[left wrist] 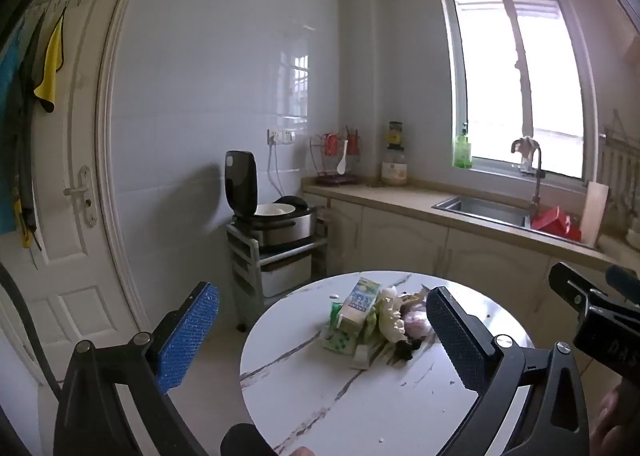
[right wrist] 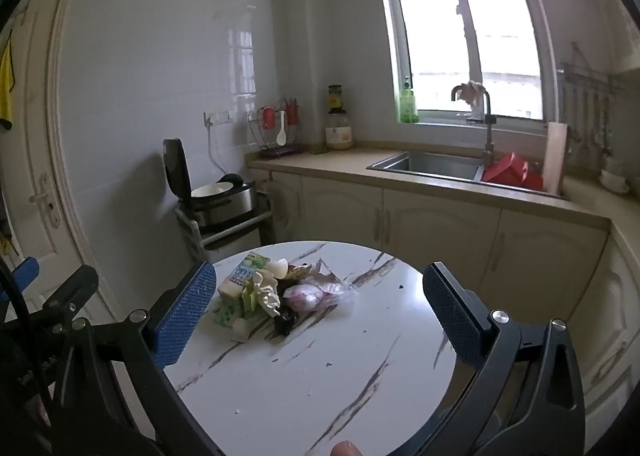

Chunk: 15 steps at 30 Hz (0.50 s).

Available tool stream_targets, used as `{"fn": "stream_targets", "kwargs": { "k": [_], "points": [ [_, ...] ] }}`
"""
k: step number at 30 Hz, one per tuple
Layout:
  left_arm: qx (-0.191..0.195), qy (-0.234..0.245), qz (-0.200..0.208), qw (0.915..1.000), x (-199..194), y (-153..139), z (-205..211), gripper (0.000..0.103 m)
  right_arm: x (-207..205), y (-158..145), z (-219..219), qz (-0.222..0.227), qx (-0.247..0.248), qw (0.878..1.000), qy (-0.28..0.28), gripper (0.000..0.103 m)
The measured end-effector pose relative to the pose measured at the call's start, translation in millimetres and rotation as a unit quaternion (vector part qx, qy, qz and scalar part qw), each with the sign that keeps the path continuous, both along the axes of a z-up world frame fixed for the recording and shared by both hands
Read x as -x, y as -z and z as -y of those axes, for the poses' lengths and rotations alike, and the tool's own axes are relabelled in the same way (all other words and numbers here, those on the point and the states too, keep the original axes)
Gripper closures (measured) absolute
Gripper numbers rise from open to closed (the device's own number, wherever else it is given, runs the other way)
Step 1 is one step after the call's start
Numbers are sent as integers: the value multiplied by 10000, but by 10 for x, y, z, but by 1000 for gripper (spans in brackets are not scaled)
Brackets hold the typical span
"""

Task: Collect trash
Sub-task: 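Move both grippers toward the trash pile on the table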

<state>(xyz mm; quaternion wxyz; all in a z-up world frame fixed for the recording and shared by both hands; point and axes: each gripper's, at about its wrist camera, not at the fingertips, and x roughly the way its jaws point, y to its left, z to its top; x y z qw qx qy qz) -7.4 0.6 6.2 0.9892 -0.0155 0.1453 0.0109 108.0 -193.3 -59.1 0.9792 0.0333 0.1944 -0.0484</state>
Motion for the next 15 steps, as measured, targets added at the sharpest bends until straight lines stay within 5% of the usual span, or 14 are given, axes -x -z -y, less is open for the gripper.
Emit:
{"fn": "stream_targets", "kwargs": {
  "k": [15],
  "points": [
    [-115, 61, -227, 9997, -170, 118, -9, 1, -132, 10, 81, -19, 43, 10000, -43, 0]
  ]
}}
